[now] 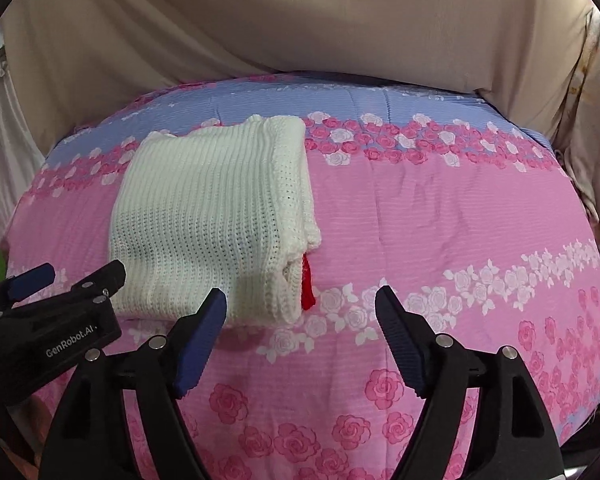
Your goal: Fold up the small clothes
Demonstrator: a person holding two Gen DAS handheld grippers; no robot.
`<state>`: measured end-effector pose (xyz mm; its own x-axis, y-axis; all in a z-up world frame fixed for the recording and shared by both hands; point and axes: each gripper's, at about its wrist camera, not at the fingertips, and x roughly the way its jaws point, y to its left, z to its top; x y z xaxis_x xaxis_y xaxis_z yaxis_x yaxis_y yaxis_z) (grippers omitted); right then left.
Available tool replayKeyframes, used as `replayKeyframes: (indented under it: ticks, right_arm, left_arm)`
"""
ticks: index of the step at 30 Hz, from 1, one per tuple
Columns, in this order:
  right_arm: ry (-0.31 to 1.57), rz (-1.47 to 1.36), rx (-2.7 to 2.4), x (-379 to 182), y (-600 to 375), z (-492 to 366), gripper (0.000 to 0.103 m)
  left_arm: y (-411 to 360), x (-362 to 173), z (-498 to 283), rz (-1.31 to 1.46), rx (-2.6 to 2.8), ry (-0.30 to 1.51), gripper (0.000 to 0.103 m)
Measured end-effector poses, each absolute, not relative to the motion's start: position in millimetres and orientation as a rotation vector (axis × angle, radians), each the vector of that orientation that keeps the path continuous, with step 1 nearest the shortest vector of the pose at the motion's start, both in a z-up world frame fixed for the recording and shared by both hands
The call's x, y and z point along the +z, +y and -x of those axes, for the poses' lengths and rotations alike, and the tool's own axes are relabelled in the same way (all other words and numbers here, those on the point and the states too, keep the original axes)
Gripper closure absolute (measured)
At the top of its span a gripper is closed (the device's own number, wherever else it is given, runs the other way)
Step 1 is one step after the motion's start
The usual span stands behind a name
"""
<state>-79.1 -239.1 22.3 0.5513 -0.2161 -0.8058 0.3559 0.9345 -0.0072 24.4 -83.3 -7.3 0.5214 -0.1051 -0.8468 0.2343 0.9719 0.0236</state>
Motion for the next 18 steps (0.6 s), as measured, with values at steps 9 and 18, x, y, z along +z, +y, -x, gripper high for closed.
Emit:
replayKeyframes:
  ticks: [9, 18]
  right_arm:
    - [0.921, -0.169, -0.318, 27.6, -233.8, 88.9, 0.026]
    - [0.931, -0.178, -0.312, 26.1, -226.9, 88.7, 0.026]
  left_arm:
    - [-83.2, -4.4, -3.7, -0.162, -0.173, 0.967, 0.015]
    - [-78.9, -3.8, 1.1, -0.185, -0.138, 0.938, 0.021]
